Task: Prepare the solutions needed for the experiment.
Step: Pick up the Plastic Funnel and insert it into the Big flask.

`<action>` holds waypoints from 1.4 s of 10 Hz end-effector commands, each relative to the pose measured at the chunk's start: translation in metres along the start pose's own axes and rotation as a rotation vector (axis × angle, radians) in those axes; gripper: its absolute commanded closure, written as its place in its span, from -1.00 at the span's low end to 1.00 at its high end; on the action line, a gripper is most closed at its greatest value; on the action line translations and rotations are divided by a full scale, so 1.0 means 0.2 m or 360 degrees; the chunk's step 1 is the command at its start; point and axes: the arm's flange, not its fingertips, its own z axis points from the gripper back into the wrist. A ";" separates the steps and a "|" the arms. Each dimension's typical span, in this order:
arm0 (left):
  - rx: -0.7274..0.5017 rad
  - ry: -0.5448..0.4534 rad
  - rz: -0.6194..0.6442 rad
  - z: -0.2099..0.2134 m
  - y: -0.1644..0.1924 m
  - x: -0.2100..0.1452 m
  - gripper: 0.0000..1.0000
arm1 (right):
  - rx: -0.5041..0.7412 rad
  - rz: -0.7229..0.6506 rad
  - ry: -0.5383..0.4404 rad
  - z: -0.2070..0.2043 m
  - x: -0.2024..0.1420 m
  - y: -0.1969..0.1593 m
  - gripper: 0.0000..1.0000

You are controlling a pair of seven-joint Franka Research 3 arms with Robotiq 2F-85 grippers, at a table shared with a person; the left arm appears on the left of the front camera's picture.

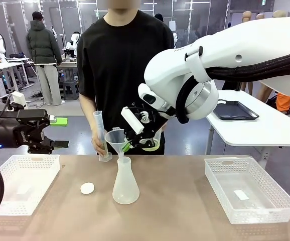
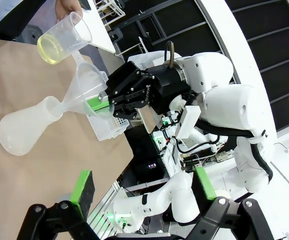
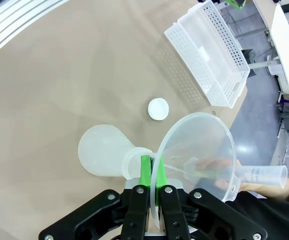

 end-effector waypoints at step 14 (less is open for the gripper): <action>-0.0034 -0.0026 0.0031 -0.01 -0.02 0.00 -1.00 | -0.0001 0.0070 0.0216 -0.01 -0.02 0.11 0.06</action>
